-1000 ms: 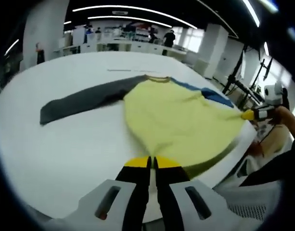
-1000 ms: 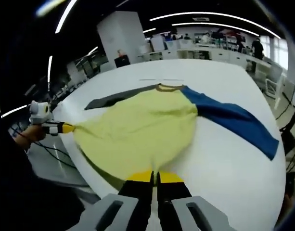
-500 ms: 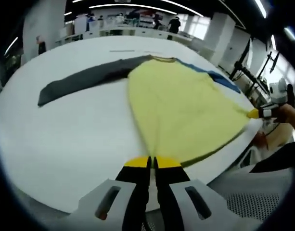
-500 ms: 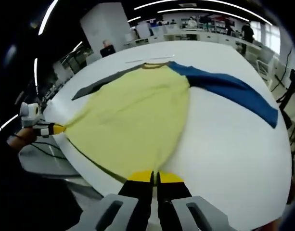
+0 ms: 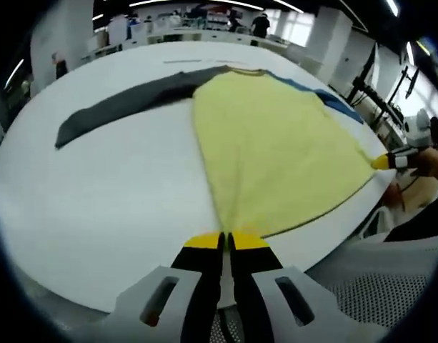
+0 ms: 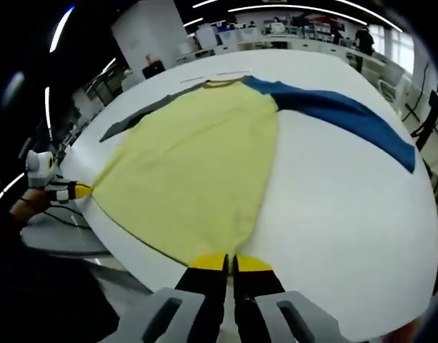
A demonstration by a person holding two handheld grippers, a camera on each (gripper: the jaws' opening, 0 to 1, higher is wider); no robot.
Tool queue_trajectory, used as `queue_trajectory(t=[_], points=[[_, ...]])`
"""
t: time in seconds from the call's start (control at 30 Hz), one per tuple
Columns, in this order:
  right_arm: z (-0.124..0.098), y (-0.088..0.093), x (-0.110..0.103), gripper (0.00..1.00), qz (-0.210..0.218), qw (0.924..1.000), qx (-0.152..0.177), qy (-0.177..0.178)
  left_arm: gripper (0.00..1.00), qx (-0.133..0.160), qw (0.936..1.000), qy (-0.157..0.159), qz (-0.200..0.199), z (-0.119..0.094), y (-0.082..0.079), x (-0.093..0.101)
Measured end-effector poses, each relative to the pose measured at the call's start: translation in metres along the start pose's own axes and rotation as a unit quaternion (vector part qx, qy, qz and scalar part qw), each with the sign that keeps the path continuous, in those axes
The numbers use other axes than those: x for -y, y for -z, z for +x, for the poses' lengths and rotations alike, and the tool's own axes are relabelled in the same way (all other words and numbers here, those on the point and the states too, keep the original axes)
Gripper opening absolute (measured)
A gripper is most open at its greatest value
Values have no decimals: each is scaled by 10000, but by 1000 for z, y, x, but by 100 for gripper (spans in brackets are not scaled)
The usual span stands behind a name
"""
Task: Fold the garment on the visible template until the final outline fits inside the template.
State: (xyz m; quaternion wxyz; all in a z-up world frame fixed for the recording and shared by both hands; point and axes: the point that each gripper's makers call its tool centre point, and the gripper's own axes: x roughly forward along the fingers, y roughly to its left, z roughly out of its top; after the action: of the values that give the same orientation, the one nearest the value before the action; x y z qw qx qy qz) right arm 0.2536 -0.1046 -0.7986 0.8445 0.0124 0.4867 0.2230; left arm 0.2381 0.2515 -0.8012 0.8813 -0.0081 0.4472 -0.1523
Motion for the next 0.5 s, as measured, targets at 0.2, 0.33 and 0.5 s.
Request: queue_trajectory(t=[0.2,0.33,0.5], points=[[-3,0,2,3,-182,9998,-79,82,1,19,10000,-2,-14,-1,0,-1],[-8,-7,5,17,-81,9999,28,63,6,234,9996,97,-141,-3,-8,1],[-13,-15,9,32,-121,9998,115,84,22,441,9985,200,-242,-4,-15,1]])
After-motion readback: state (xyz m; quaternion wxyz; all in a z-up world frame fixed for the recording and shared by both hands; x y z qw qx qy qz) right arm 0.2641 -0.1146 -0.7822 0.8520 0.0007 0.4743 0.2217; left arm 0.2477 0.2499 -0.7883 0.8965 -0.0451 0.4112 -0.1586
